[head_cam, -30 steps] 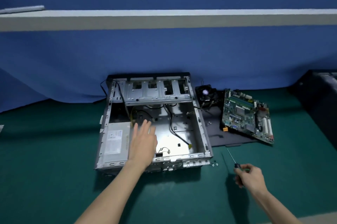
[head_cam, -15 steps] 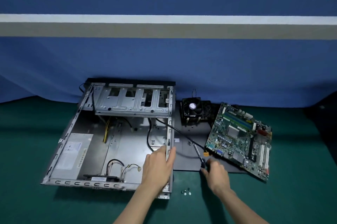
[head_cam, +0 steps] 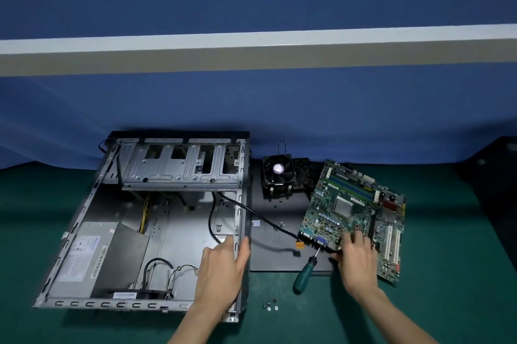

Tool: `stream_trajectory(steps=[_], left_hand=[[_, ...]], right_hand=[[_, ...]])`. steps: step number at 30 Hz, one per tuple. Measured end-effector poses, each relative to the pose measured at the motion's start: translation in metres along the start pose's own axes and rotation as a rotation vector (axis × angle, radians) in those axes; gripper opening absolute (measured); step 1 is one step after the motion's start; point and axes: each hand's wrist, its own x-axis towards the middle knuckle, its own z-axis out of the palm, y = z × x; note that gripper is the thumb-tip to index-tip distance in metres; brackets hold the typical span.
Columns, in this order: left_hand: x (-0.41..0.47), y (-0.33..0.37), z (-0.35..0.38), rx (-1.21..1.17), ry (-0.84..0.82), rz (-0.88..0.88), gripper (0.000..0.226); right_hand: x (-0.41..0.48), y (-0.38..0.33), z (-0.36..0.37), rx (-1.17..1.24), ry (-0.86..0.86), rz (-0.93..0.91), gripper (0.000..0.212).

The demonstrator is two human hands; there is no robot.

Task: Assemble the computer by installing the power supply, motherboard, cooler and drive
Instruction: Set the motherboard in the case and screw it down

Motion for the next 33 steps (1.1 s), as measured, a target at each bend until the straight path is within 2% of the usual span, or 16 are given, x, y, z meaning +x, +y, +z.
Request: stream_trajectory(steps=[6,10,14,17,20,23,29,33], left_hand=[[-0.001,-0.001,-0.003,0.017,-0.012,0.013,0.040],[-0.005,0.002,-0.012,-0.027,0.003,0.005,0.048],[0.000,-0.019,-0.029,0.076,0.049,-0.193,0.028],[0.010,-0.054,-0.052,0.176,0.007,-0.364,0.013],[0.021,-0.087,-0.072,0.228,-0.026,-0.393,0.013],[0.034,-0.109,-0.087,0.279,-0.020,-0.335,0.017],[0.064,-0.130,-0.105,0.542,-0.036,-0.040,0.028],[0.080,-0.134,-0.110,0.756,-0.079,0.158,0.037]], right_hand=[[0.003,0.001,-0.005,-0.054,0.009,-0.053,0.045],[0.001,0.011,-0.024,0.107,0.119,-0.084,0.031],[-0.006,0.013,-0.056,0.383,0.263,-0.131,0.028],[-0.016,0.004,-0.077,0.467,0.319,-0.151,0.033],[-0.026,-0.015,-0.097,0.497,0.357,-0.241,0.036],[-0.039,-0.045,-0.117,0.501,0.369,-0.339,0.041],[-0.060,-0.123,-0.143,0.450,0.316,-0.538,0.048],[-0.061,-0.175,-0.146,0.398,0.268,-0.594,0.049]])
